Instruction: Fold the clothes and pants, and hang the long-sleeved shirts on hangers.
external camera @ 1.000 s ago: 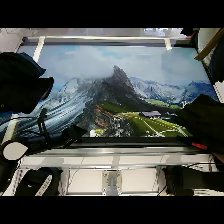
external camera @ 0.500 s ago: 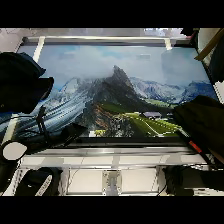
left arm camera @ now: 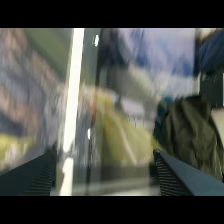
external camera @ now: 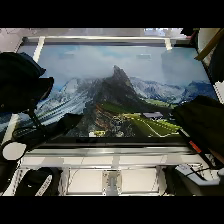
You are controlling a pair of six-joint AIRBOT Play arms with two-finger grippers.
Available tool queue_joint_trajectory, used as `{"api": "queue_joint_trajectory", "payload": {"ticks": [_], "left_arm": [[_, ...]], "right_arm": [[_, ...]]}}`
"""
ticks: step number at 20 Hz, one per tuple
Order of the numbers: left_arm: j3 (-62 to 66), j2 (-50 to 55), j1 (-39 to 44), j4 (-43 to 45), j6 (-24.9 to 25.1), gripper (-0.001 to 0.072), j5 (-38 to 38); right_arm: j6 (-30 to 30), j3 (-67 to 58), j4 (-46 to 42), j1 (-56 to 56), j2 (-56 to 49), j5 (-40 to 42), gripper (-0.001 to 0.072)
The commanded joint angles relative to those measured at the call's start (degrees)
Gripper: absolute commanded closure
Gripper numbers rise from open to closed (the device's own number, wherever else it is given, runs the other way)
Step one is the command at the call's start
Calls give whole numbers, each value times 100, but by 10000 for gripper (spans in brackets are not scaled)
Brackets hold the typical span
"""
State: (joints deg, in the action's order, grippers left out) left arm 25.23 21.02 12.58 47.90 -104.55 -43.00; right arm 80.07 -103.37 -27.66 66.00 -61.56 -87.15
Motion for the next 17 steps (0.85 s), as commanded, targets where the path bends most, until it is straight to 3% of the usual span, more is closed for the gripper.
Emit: {"api": "queue_joint_trajectory", "payload": {"ticks": [1,3,6,17], "left_arm": [[4,-57,-7,4,673,9,640],[4,-192,-7,7,1250,9,638],[4,-498,-7,9,1731,9,640],[4,-793,-7,7,1762,9,494]], "right_arm": [[-920,-55,-1445,-2691,195,-389,197],[-927,-44,-2778,-3842,164,-774,197],[-927,-28,-3980,-4697,151,-699,198],[-925,-35,-4116,-4789,153,-476,197]]}}
